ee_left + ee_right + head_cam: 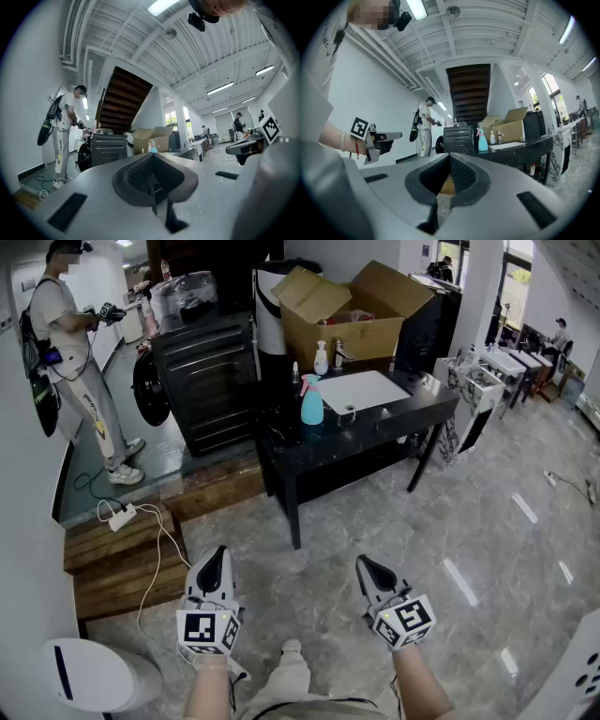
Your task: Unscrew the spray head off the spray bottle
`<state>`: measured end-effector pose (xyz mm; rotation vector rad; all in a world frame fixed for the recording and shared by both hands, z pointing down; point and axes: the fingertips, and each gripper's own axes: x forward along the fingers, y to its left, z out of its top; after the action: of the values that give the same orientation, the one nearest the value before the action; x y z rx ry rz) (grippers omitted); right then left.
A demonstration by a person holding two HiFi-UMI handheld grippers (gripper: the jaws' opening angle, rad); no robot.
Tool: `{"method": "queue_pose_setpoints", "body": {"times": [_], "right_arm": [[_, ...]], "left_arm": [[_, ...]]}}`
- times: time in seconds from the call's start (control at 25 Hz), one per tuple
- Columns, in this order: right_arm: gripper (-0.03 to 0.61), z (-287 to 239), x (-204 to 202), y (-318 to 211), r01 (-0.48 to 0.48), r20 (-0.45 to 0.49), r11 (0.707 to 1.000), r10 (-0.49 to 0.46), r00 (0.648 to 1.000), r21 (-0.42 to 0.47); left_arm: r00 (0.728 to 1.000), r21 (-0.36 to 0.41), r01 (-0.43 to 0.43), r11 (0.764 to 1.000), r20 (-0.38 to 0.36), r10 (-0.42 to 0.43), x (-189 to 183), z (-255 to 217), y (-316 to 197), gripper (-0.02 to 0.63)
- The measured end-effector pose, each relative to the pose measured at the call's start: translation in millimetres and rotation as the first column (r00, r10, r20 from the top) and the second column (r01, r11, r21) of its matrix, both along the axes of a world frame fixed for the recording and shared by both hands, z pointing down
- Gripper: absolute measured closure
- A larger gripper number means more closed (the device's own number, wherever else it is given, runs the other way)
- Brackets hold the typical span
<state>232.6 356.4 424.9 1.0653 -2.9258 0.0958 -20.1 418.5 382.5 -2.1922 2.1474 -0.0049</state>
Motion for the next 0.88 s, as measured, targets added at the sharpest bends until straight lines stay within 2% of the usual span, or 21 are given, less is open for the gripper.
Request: {"method": "queue_pose_setpoints", "body": {"times": [0.48, 0.88], "right_arm": [[0.575, 0.3, -42.7, -79.5, -0.062, -0.002, 0.998, 0.062, 0.998, 0.005], [0.575, 2.8, -65.0, -127.5, -0.121, -0.02, 0.992, 0.122, 0.992, 0.03]], "left_arm": [[0.997, -0.01, -0.076, 0.997, -0.002, 0.076, -39.4, 5.6, -95.6, 0.611], [0.99, 0.02, -0.144, 0.989, -0.004, 0.144, -62.3, 3.2, -165.2, 0.611]]}}
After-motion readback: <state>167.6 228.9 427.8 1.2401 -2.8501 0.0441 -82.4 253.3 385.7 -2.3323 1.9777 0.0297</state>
